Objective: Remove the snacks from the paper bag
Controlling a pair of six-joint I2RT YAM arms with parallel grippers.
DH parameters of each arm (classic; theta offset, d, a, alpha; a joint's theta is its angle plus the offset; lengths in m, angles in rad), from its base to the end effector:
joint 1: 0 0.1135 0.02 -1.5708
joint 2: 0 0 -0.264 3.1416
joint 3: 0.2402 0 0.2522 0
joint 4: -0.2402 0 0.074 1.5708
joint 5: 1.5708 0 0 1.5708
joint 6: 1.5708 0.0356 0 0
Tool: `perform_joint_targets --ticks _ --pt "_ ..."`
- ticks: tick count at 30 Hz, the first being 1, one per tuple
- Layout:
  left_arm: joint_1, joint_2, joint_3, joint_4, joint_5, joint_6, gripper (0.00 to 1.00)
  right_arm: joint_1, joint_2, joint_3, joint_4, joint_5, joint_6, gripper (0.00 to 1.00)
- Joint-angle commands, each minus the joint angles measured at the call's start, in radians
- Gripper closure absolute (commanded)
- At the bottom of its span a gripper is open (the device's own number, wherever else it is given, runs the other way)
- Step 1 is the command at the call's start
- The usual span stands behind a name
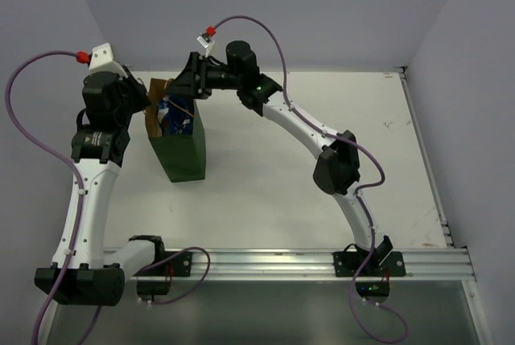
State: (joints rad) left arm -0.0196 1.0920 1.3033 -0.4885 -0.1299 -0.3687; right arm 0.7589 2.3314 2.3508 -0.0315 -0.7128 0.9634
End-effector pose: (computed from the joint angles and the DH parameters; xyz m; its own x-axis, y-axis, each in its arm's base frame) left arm 0.2305 0.0001 0.4279 -0.2173 -0.3532 -0.9100 -0.1967 0.9290 -0.3136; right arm 0.3806 0.3931 0.3683 -0.8221 0.0765 -0.5642 -0.5607 0.0633 0.8256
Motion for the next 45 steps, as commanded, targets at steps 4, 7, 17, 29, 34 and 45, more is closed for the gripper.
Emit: perform_joint_targets --ticks 4,7,17,29,34,45 --pt "0.010 -0.014 0.030 0.022 0.024 -0.024 0.80 0.036 -0.086 0.018 0.025 0.027 0.006 0.33" --pt "0.010 -0.021 0.033 0.019 0.013 -0.018 0.80 0.054 -0.106 0.001 0.025 0.045 0.005 0.33" --pt "0.010 -0.035 0.048 -0.015 -0.010 -0.015 0.83 0.086 -0.228 -0.132 0.004 0.101 -0.047 0.60" --pt "0.009 0.017 0.090 -0.051 0.252 -0.217 1.00 0.042 -0.409 -0.154 -0.320 0.184 -0.170 1.00" --pt "-0.017 0.009 0.082 -0.024 0.413 -0.315 1.00 -0.033 -0.495 -0.217 -0.468 0.248 -0.206 1.00" --pt "-0.252 0.048 0.042 0.068 0.493 -0.434 1.00 -0.171 -0.782 -0.602 -0.531 0.249 -0.334 1.00"
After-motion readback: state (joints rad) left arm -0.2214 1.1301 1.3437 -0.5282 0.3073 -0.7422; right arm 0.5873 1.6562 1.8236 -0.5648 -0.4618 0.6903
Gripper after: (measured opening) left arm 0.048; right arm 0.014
